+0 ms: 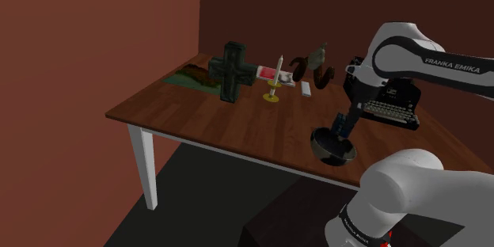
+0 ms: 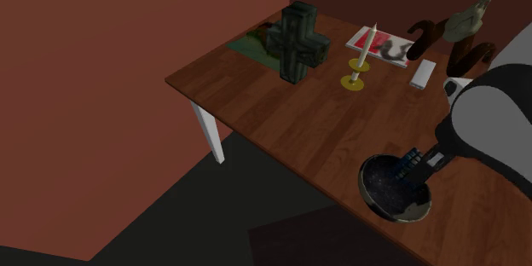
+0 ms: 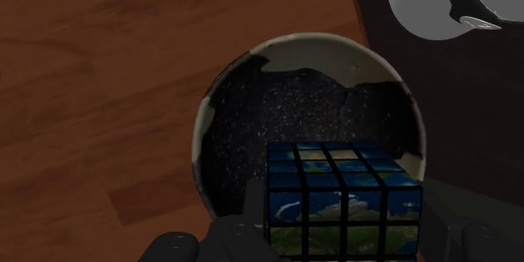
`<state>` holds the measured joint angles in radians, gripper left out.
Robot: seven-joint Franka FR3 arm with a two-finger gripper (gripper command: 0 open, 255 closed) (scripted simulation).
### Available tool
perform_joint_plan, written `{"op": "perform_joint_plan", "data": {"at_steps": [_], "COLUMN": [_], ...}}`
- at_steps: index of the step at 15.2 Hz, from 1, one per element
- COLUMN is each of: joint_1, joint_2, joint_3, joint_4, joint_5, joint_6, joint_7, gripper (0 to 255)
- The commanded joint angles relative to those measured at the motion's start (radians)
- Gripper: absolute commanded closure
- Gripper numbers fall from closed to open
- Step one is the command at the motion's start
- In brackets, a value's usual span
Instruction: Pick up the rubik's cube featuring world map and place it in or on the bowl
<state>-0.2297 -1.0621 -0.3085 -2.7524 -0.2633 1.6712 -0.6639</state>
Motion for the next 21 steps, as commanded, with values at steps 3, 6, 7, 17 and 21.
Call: {"op": "perform_joint_plan", "data": {"at_steps": [3,6,7,17,21], "joint_1": [-0.008,-0.016,-0.016,-0.016,-0.010], "joint_2": [-0.005,-0.002,-0.003,-0.002,-0.003], "joint_3": [-0.014,-0.029,-0.029,-0.029,-0.019], "joint_4": [-0.054,-0.100,-0.100,-0.100,-0.067], "joint_5": [-0.015,-0.031,-0.031,-0.031,-0.020], "joint_6": [0.049,0.097,0.096,0.097,0.064], "joint_7": [0.002,0.003,0.003,0.003,0.002], "gripper": [255,255,255,0,0]}}
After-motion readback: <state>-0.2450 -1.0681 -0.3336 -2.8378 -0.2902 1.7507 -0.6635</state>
